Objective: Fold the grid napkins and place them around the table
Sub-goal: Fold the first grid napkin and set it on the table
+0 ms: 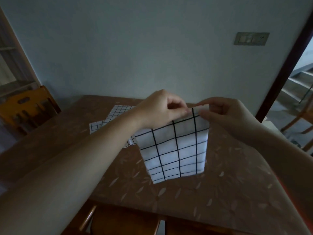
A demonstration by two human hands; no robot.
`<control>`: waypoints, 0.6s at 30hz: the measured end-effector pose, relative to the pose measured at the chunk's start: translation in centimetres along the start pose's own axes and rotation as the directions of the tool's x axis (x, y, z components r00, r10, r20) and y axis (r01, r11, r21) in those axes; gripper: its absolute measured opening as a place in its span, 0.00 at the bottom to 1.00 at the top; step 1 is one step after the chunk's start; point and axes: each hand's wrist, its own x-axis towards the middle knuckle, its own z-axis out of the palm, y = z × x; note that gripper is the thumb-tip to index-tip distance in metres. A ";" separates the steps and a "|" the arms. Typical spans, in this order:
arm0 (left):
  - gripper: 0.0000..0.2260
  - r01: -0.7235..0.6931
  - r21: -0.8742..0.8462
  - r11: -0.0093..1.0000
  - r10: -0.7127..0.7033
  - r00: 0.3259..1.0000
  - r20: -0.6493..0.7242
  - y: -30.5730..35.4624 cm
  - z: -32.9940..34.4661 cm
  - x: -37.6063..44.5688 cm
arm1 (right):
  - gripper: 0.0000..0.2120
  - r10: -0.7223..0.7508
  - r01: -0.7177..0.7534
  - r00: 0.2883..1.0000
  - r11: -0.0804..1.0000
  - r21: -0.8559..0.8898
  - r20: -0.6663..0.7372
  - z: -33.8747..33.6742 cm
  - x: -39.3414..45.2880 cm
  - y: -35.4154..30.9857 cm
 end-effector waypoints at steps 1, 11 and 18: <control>0.06 -0.025 -0.017 1.000 0.025 0.999 -0.024 -0.2 -0.3 0.0 | 0.11 0.013 -0.012 0.999 1.000 -0.022 0.035 0.1 -0.3 0.5; 0.06 -0.091 -0.037 0.995 0.080 0.970 -0.230 -2.3 -1.9 -0.6 | 0.18 0.121 -0.072 0.968 0.973 -0.219 0.220 1.2 -2.7 3.3; 0.10 -0.108 0.073 0.991 0.126 0.939 -0.321 -2.7 -2.6 -0.7 | 0.12 0.275 -0.143 0.873 0.934 -0.328 0.402 0.8 -3.3 3.1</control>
